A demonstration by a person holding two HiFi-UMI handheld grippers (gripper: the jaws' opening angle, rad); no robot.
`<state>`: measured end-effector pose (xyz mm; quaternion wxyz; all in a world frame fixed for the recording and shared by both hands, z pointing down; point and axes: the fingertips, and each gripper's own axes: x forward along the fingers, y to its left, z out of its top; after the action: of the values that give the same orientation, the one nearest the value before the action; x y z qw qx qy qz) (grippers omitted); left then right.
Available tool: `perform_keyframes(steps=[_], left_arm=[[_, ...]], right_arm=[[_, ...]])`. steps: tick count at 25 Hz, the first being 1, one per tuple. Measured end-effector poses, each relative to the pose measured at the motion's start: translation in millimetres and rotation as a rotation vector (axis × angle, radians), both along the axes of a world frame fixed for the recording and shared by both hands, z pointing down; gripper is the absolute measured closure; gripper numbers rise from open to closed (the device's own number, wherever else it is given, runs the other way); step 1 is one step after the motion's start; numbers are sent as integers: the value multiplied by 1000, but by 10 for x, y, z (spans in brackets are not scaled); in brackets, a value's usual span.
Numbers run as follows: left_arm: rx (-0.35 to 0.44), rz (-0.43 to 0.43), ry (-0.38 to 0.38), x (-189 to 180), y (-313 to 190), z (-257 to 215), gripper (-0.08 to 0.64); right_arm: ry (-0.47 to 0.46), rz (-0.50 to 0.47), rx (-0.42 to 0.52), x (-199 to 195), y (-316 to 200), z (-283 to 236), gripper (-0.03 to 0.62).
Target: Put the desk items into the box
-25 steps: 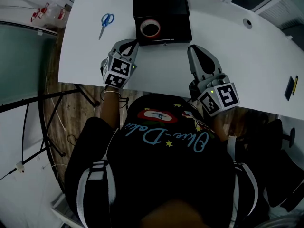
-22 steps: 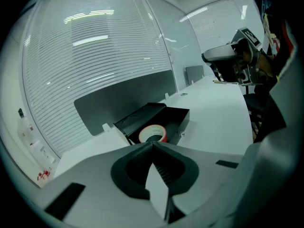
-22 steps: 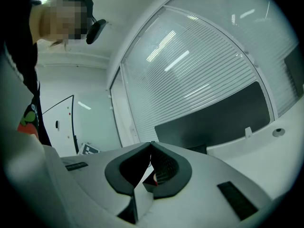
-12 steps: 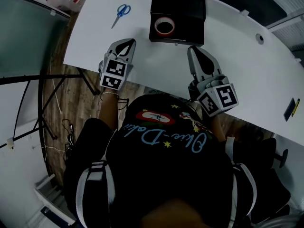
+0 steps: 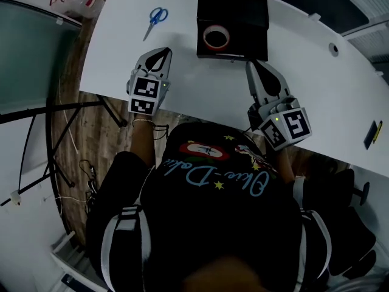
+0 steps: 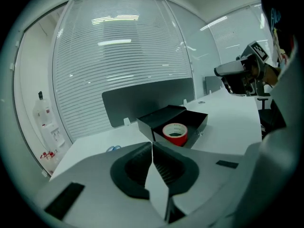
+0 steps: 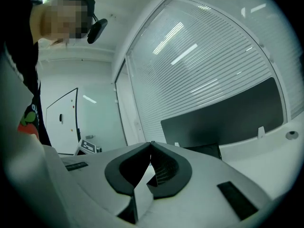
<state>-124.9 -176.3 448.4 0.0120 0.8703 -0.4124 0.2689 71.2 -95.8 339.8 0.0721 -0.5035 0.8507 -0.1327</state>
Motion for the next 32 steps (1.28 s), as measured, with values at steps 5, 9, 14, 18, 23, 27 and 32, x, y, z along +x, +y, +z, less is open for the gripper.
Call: perform_keyframes(steps=[5,9,14,18,23,27,32], left_arm=[[-12,47,2,-121,-276,21,525],[-5,70,-9,-219,-448,43,525],[-5,84,-6,-347,-651,50,508],[-9,85,7,-447,-814,57,508],[-37,104,9,-512,-995,126,455],[-68,120,0,-543,-1142,237,451],[-113,131,-17,-539,-1358,408,449]], right_arm=[[18,41,8,-192,-158,-52,588],[29,71,-7,-320,-218,-53,588],[44,97,-2,-455,-288,-82,588],[55,121,-12,-548,-322,-71,588],[64,154,-21,-638,-352,-56,588],[68,191,-35,-684,-339,-23,588],[75,242,-60,-646,-311,30,588]])
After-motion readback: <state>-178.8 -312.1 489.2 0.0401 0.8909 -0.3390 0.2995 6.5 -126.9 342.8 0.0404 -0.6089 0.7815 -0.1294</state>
